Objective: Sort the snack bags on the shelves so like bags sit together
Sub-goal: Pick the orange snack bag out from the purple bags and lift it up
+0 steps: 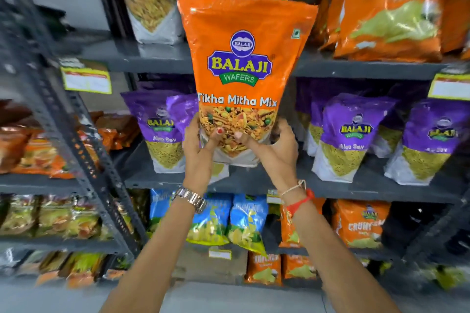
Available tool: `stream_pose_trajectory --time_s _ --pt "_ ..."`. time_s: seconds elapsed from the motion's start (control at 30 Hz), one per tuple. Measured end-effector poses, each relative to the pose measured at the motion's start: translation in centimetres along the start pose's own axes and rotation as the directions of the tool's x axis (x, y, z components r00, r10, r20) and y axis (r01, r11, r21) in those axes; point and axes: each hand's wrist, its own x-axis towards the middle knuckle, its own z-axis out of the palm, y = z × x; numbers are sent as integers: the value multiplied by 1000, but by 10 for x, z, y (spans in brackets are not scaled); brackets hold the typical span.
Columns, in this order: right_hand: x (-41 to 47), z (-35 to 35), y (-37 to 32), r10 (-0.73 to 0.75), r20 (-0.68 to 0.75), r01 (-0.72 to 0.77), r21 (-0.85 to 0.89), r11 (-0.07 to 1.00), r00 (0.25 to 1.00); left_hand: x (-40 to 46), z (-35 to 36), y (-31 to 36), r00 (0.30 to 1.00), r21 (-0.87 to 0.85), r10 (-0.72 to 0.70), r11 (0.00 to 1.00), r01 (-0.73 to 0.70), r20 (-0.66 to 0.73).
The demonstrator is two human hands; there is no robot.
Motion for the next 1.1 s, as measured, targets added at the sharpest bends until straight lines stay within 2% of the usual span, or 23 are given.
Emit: stream_pose_trajectory --time_s 0.3,0.5,0.77,0.93,1.1 --pt "57 66 -99 -192 56 191 25 981 980 75 -63 79 974 11 216 976 -215 -73" --pt "104 120 -158 -230 100 227 45 973 968 152 -100 107 948 179 286 949 -259 -141" --pt "169 178 -174 -166 165 151 101 983 972 248 -124 111 964 311 242 930 -198 -112" --pt "177 198 -158 -162 214 153 57 987 963 266 -135 83 981 267 165 954 -134 -99" --pt "175 202 -153 -203 197 196 52 979 959 274 -143 66 981 216 167 966 -144 -96"
